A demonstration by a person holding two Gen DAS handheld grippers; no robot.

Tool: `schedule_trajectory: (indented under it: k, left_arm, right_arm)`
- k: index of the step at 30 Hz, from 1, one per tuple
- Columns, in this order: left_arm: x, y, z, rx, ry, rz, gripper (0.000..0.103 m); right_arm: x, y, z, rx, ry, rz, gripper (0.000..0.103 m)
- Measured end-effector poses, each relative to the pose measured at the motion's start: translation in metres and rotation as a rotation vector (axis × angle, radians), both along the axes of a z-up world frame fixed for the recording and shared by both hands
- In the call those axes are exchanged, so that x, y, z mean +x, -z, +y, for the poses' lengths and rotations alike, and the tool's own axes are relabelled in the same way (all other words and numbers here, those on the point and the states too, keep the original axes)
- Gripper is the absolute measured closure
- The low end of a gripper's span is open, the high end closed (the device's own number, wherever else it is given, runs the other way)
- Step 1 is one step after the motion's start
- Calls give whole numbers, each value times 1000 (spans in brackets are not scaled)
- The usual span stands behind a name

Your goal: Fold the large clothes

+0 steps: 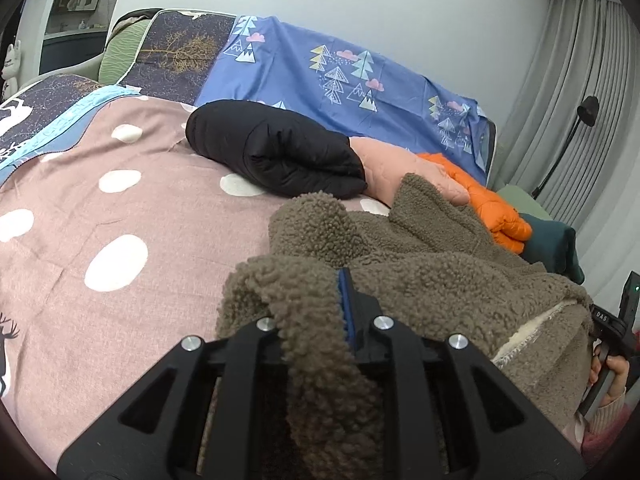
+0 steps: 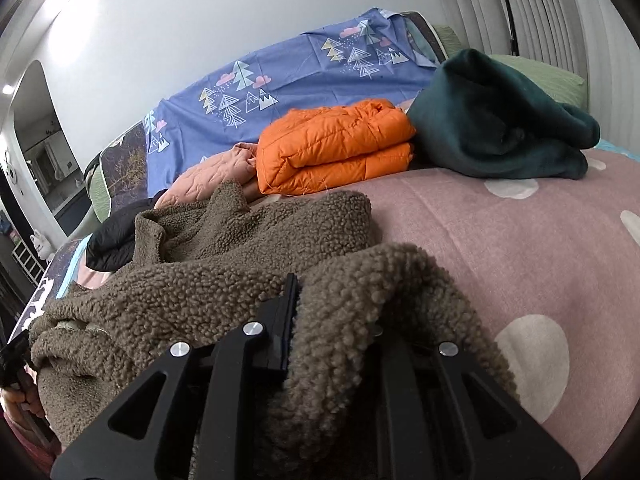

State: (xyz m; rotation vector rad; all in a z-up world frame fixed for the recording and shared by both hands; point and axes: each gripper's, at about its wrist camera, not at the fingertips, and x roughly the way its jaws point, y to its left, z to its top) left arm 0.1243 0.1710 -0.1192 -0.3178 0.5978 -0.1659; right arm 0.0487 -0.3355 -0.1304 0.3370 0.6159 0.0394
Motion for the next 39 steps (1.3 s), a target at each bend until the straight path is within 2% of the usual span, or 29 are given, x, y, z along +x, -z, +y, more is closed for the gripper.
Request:
schedule_trajectory:
  k: [1,3,4,5,6,9,11,13,15,16,17,19,20,23,24,26,28,30,32,34,36,37,38,39]
  left_arm:
    - [-3,-2,0,-6,-2,-5,87]
    - [-14,-13,2,-24,0,-28,84]
    - [-19,-18,1,-29,6,-38,81]
    - [-27,-25,2,-36,16,-52,78]
    - [-35,-31,3,-45,27,-61,77]
    - [-56,-43,3,-52,57,-73,63]
    - [-73,-51,2,-36,45,-91,35]
    - [-94,-63,4,-1,15,-148,31]
    - [-106,-72,7,10,11,-173,31]
    - [-115,-77,7,11,28,-187,35]
    - [-119,-81,4,20,50,-191,46]
    - [-126,-83,-7,72,107,-181,60]
    - [-127,-81,-18,106,155,-162,68]
    - [-120,-62,-50,144,305,-67,82]
    - [-115,-54,-61,164,334,-37,83]
    - [-100,-40,-77,210,361,18,84]
    - [-82,-32,-86,238,363,50,84]
    - [-55,-35,-86,257,337,50,84]
    - [-24,-49,-76,235,292,23,84]
    - [13,-59,-61,206,236,-9,83]
    - [41,-59,-46,185,133,22,83]
    - [48,-58,-40,155,109,45,80]
    - [53,-57,-29,105,93,55,68]
    - [53,-57,-24,97,89,45,59]
  right_arm:
    - [-2,-2,0,9,1,-4,84]
    - [-14,-13,-4,51,-15,-16,71]
    - [-19,-19,-4,65,-16,-24,51]
    - [-29,-27,-6,93,-20,-48,37]
    - [-42,-34,-10,125,-29,-82,36]
    - [-69,-48,-16,133,-47,-120,35]
    - [-82,-52,-17,106,-42,-129,35]
    - [-93,-52,-15,48,-42,-121,35]
    - [-101,-50,-10,-19,-46,-106,35]
    - [-102,-48,-6,-52,-50,-98,35]
    - [-102,-47,-2,-84,-55,-92,35]
    - [-100,-44,9,-164,-66,-75,35]
    - [-98,-43,15,-202,-74,-67,35]
    - [-91,-36,33,-253,-151,-38,36]
    - [-89,-33,38,-258,-175,-28,38]
    - [-79,-27,49,-272,-225,1,53]
    - [-66,-22,58,-293,-246,30,59]
    - [-49,-25,58,-305,-232,33,65]
    - [-27,-39,44,-276,-157,-1,66]
    - [1,-49,18,-181,-73,-17,66]
    - [22,-46,1,-152,-21,32,72]
    - [30,-41,-7,-102,-26,72,73]
    - [32,-39,-12,-65,-39,84,71]
    - [31,-38,-15,-51,-53,86,68]
